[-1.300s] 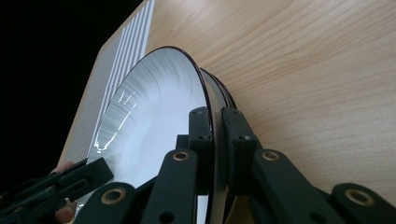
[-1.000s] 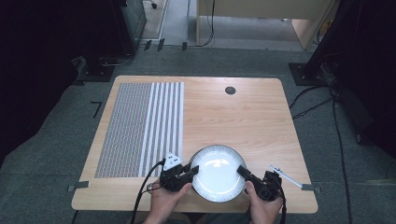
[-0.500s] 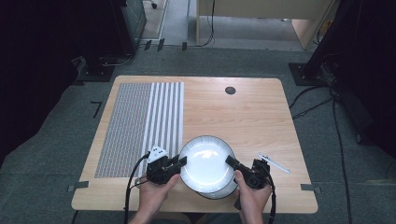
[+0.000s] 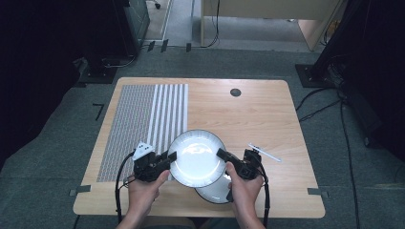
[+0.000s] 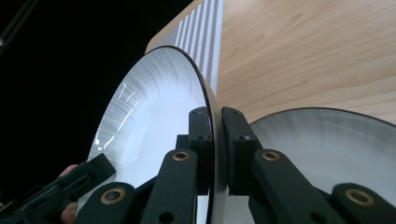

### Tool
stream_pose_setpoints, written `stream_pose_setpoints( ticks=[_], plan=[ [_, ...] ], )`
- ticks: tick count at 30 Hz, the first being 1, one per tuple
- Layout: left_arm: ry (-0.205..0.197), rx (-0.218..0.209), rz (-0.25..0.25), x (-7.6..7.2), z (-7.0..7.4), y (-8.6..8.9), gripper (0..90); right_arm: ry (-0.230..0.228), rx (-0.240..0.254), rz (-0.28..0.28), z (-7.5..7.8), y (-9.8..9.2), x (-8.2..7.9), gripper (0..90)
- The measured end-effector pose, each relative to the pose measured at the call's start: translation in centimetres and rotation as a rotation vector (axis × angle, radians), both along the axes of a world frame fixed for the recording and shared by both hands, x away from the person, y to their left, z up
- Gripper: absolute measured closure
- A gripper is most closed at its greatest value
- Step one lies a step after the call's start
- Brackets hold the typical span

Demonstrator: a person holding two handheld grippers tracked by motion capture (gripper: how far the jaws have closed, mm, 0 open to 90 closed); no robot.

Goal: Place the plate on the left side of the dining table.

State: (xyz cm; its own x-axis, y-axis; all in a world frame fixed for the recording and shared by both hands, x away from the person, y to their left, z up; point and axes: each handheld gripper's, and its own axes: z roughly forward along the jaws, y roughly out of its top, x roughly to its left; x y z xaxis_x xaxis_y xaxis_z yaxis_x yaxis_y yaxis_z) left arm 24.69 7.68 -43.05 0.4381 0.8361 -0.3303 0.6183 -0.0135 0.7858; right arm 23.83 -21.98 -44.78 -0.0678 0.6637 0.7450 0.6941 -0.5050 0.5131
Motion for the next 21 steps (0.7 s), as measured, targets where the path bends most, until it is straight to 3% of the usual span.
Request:
stream_pose_setpoints(
  ticks=[12, 21],
  plan=[
    [-0.014, -0.014, 0.053, 1.8, 1.2, 3.5, 73.9, 0.004, 0.022, 0.044, 1.1, 3.5, 3.1, 83.9],
    [-0.015, -0.021, 0.099, 3.0, 1.3, 5.5, 74.6, 0.014, 0.026, 0.067, 1.2, 5.7, 5.2, 83.9]
  ],
)
